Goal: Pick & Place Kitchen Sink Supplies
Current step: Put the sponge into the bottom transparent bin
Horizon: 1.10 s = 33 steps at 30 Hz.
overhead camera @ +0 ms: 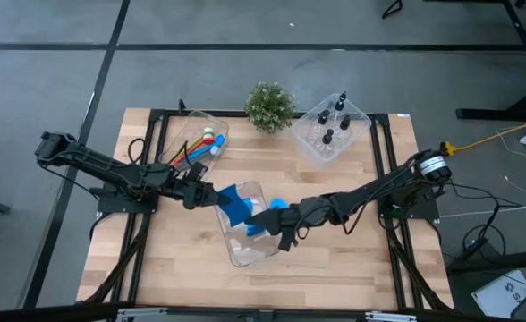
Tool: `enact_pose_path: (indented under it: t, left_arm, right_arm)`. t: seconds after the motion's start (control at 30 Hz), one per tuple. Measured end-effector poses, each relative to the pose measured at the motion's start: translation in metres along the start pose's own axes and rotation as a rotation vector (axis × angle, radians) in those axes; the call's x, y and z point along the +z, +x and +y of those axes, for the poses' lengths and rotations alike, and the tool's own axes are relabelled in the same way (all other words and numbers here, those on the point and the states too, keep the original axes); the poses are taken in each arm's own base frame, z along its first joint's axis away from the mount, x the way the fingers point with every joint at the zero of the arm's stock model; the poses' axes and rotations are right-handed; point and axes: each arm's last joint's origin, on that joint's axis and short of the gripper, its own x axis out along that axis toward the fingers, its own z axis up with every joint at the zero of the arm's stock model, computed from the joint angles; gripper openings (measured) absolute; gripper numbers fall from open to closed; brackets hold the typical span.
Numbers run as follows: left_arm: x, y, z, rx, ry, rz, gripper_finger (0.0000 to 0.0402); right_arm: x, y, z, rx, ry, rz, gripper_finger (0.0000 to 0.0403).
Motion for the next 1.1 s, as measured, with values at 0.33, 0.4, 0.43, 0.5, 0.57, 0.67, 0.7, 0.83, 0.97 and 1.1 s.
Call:
enact_pose_path:
  t: [0.33,0.4,0.43,0.5,0.57,0.67,0.7,0.83,0.97,1.1]
  left_arm:
    - [-0.0007,-0.0001,0.0010,0.009,0.001,0.010,0.0013]
    - [-0.0007,-0.0001,0.0010,0.009,0.009,0.010,0.0015]
    - [-0.0007,-0.0001,0.0010,0.009,0.014,0.010,0.0016]
    - [-0.0007,-0.0001,0.0010,0.010,0.019,0.010,0.0019]
    - [-0.0007,-0.0001,0.0010,0.009,0.020,0.010,0.0021]
    - [-0.0008,-0.0001,0.0011,0.011,0.023,0.011,0.0022]
    - [-0.0008,-0.0001,0.0011,0.011,0.029,0.011,0.0022]
    - [-0.0008,-0.0001,0.0011,0.010,0.055,0.011,0.0022]
    - [-0.0006,-0.0001,0.0011,0.011,0.098,0.008,0.0028]
    - [-0.0008,-0.0001,0.0010,0.006,0.159,0.017,0.0036]
  right_arm:
    - [-0.0007,0.0047,-0.0011,-0.071,0.009,0.044,0.0134]
    - [-0.0011,0.0046,-0.0018,-0.077,0.014,0.051,0.0129]
    - [-0.0011,0.0046,-0.0018,-0.076,0.017,0.053,0.0124]
    - [-0.0010,0.0047,-0.0013,-0.072,0.040,0.051,0.0110]
    - [-0.0009,0.0047,-0.0014,-0.074,0.063,0.050,0.0091]
    - [-0.0009,0.0046,-0.0014,-0.074,0.079,0.049,0.0056]
    - [-0.0009,0.0047,-0.0014,-0.074,0.084,0.049,0.0044]
    - [-0.0012,0.0047,-0.0013,-0.071,0.088,0.060,0.0012]
    - [-0.0014,0.0046,-0.0012,-0.070,0.152,0.072,0.0021]
    - [-0.0014,0.0046,-0.0012,-0.072,0.218,0.069,0.0014]
